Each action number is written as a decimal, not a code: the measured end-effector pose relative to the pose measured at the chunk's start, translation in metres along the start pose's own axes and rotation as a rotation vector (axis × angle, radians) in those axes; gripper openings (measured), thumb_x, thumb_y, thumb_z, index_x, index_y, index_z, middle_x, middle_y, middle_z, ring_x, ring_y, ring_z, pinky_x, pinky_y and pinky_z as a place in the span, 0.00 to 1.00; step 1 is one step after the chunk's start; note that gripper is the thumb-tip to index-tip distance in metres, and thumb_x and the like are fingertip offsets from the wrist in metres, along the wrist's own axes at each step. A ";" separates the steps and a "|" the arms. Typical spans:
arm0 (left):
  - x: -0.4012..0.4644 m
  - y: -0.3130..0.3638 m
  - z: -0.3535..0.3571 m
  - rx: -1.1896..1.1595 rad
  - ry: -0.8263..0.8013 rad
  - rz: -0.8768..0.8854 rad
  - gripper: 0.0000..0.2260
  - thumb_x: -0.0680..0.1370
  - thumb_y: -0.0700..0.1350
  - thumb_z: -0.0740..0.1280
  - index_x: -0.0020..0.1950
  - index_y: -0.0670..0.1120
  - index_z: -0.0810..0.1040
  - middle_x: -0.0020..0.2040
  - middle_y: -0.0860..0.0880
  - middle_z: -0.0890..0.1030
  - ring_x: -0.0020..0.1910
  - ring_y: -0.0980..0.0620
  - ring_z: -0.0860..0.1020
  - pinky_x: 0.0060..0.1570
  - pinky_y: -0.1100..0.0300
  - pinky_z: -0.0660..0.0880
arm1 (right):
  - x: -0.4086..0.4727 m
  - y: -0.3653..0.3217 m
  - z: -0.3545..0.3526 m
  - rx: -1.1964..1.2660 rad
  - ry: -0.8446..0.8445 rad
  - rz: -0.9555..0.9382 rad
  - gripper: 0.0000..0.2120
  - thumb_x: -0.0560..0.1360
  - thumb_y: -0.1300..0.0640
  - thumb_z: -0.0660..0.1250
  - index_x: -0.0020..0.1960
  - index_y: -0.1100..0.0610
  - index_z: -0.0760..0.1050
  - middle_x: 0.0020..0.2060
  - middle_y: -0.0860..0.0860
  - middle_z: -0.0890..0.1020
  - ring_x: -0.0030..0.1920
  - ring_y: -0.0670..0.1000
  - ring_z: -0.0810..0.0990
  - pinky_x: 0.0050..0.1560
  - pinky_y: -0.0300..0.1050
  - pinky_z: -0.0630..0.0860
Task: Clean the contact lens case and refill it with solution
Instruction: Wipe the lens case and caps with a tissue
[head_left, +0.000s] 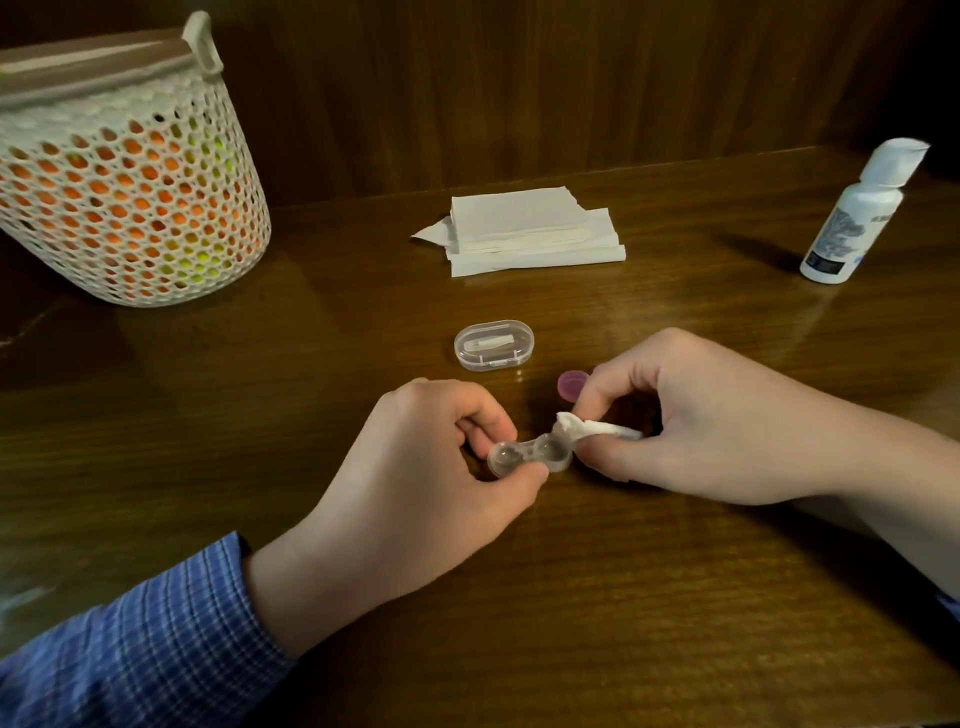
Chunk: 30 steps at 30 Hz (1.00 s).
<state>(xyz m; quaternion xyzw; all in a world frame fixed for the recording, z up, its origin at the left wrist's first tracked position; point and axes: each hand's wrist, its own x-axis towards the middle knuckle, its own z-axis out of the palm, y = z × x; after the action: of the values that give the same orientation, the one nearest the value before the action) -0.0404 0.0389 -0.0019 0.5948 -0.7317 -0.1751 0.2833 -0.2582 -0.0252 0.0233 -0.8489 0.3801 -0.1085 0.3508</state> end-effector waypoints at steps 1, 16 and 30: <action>-0.001 0.000 0.001 0.010 0.011 -0.015 0.08 0.70 0.57 0.77 0.43 0.57 0.83 0.36 0.61 0.81 0.48 0.65 0.78 0.46 0.75 0.72 | -0.001 0.000 -0.002 -0.009 -0.017 0.000 0.08 0.76 0.51 0.73 0.39 0.43 0.85 0.43 0.34 0.85 0.56 0.28 0.77 0.69 0.40 0.68; 0.001 -0.002 -0.008 0.002 -0.124 0.047 0.10 0.73 0.55 0.74 0.53 0.57 0.85 0.43 0.60 0.81 0.50 0.59 0.78 0.49 0.65 0.75 | 0.005 0.003 0.015 -0.001 0.112 -0.039 0.08 0.72 0.47 0.77 0.49 0.42 0.82 0.44 0.37 0.83 0.43 0.39 0.82 0.39 0.34 0.77; 0.009 -0.010 -0.012 0.054 -0.113 0.118 0.09 0.75 0.47 0.74 0.54 0.55 0.86 0.44 0.59 0.79 0.50 0.60 0.76 0.46 0.72 0.73 | -0.004 0.002 -0.022 -0.030 0.279 -0.017 0.09 0.69 0.43 0.70 0.48 0.41 0.83 0.47 0.35 0.84 0.47 0.39 0.82 0.46 0.41 0.78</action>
<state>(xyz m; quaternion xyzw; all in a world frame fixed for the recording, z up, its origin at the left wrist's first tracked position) -0.0264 0.0289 0.0040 0.5471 -0.7848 -0.1714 0.2355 -0.2727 -0.0346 0.0384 -0.8341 0.4193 -0.2226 0.2808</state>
